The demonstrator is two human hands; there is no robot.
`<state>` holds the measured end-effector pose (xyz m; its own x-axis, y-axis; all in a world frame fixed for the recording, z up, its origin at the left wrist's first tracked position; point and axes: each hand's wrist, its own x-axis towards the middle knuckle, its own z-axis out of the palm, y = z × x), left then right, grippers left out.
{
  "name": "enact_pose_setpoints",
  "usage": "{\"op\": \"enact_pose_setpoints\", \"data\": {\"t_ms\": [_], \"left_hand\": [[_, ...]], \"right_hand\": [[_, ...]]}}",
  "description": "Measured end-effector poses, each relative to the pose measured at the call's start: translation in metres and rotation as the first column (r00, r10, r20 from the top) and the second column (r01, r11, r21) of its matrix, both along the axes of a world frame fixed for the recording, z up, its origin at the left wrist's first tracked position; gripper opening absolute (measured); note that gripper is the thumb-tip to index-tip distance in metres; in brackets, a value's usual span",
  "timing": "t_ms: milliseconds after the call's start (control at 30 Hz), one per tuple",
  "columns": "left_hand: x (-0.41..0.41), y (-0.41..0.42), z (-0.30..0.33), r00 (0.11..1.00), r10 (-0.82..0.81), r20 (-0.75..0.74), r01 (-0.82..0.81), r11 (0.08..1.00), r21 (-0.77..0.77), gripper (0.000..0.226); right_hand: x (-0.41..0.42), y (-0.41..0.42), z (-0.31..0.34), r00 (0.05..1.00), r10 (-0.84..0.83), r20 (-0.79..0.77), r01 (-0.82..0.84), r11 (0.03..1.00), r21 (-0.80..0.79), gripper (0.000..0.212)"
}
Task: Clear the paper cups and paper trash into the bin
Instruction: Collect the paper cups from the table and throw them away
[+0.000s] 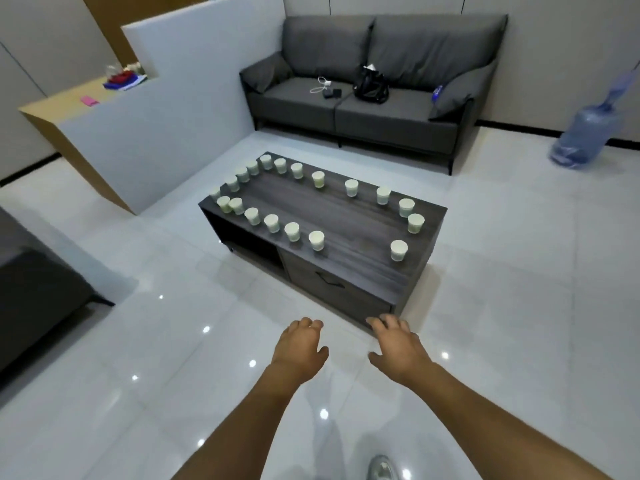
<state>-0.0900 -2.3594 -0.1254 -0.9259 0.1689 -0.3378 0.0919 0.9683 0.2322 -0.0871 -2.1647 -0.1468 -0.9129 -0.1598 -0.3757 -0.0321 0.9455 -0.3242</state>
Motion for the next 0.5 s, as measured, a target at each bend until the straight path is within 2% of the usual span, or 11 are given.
{"op": "enact_pose_setpoints", "data": {"t_ms": [233,500], "left_hand": [[-0.130,-0.043,-0.007,0.998,0.066,0.007,-0.066,0.998,0.023,0.054],[-0.293,-0.115,-0.034,0.998,0.014,0.061,-0.015,1.000,0.014,0.052]], "right_hand": [[-0.148,-0.042,-0.001,0.998,0.061,0.022,-0.061,0.998,0.006,0.065],[-0.296,-0.108,-0.029,0.996,-0.033,0.082,0.034,0.999,-0.004,0.063]]}}
